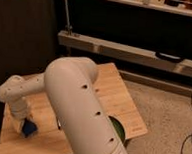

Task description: Wipe the white sponge on the table

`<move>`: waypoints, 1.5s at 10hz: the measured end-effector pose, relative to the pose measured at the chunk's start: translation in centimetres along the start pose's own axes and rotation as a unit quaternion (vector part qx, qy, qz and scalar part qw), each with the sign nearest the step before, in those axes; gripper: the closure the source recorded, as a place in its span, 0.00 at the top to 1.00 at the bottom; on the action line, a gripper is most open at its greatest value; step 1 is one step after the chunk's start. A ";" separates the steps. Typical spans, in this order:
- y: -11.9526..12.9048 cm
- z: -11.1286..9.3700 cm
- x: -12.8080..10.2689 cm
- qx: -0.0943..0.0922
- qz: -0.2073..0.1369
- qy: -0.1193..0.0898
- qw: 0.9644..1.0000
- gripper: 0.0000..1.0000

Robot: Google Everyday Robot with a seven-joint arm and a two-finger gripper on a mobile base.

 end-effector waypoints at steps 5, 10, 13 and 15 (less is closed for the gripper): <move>-3.0 -0.2 11.5 -0.007 0.076 -0.007 0.997 0.23; 1.0 0.4 16.8 -0.018 0.043 0.001 0.999 0.23; 4.5 1.1 14.2 -0.030 -0.006 0.002 1.000 0.23; 6.6 1.1 9.7 -0.036 -0.044 -0.001 0.998 0.23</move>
